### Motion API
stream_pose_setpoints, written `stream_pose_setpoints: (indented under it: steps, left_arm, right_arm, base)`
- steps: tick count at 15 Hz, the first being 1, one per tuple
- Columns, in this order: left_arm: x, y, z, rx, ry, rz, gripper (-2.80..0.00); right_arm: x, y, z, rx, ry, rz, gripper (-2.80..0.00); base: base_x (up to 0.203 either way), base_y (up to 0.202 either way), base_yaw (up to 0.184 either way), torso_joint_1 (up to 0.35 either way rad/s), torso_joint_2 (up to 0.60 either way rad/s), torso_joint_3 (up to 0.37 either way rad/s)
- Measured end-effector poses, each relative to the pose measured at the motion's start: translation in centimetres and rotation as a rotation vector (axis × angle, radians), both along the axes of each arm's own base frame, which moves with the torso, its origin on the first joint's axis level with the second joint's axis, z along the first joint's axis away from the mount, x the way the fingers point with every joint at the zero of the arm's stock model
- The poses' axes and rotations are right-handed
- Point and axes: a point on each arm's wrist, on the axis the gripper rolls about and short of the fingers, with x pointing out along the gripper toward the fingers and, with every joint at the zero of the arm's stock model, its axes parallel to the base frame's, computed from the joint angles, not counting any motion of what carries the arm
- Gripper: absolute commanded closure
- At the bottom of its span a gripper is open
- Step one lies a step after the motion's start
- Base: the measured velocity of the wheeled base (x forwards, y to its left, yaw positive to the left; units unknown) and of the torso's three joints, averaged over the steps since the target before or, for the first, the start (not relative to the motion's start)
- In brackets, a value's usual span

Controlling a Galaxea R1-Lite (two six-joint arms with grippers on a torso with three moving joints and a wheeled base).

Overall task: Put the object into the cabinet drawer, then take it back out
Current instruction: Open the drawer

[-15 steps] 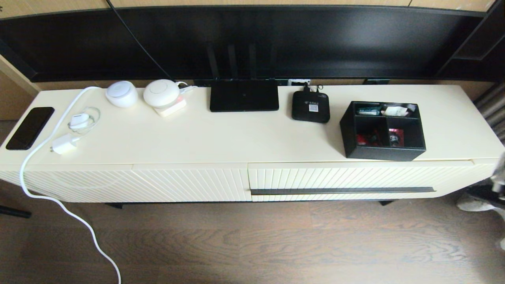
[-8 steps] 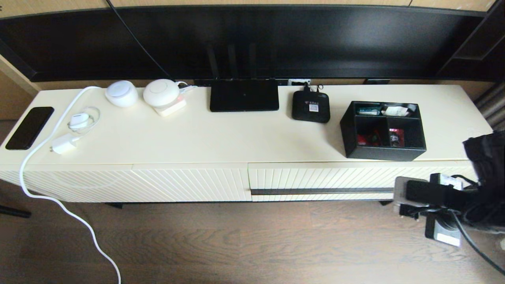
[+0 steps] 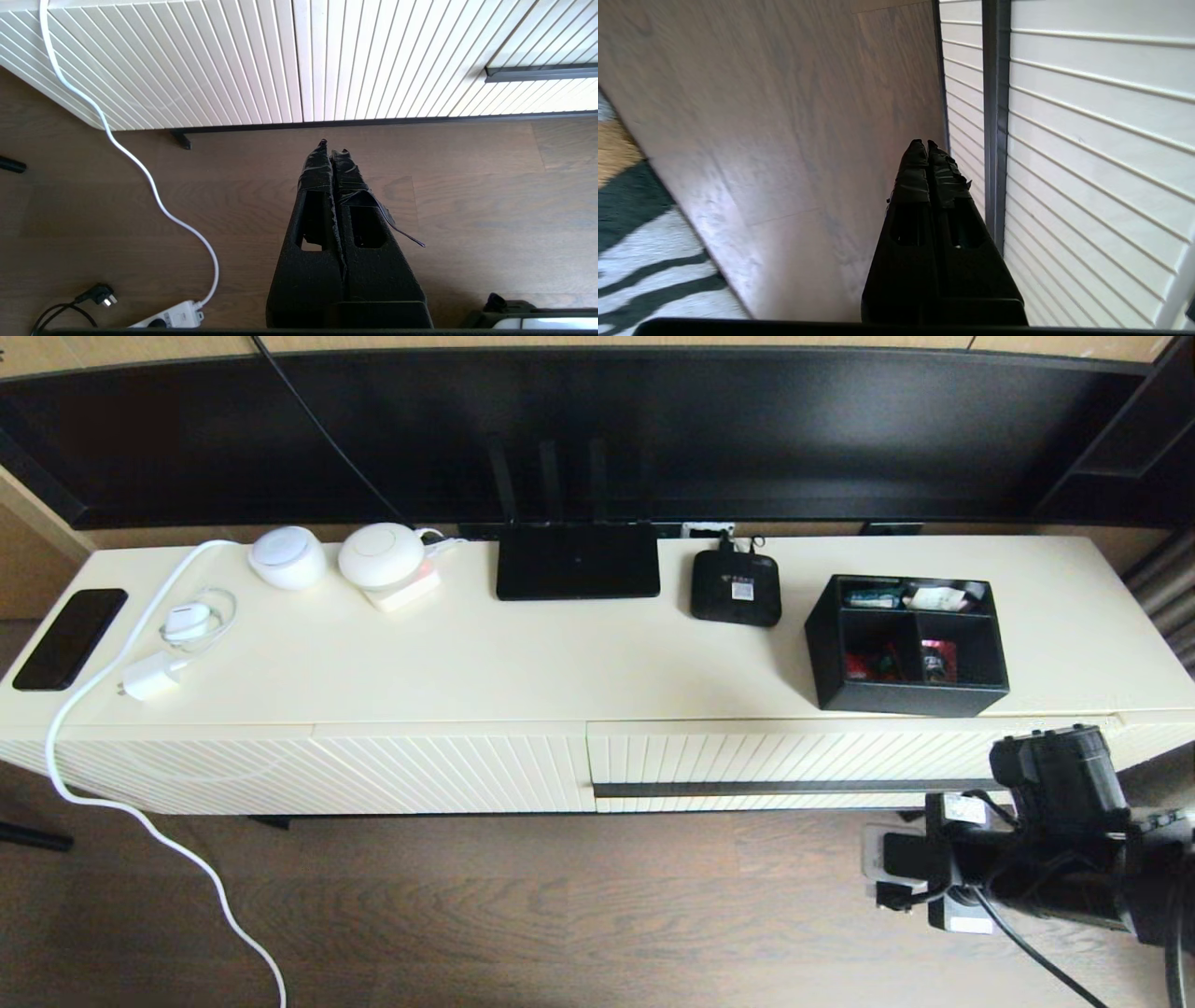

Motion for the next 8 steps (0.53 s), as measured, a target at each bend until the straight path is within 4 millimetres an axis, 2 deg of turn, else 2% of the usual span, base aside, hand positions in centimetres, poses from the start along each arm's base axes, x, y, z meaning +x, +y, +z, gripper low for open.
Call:
stream_pose_setpoints:
  steps: [4,8]
  left_arm:
    - [0.0,0.0,0.0,0.0,0.0,0.0,0.0]
    - [0.0,0.0,0.0,0.0,0.0,0.0,0.0]
  right_arm:
    - [0.2,-0.6,-2.6,-0.055,-0.052,0.085,0.0]
    - [0.4,-1.0,-3.9,-0.064,-0.014,0.137,0.0]
  base:
    - [0.0,0.0,0.0,0.0,0.0,0.0]
    - [0.0,0.0,0.0,0.0,0.0,0.0]
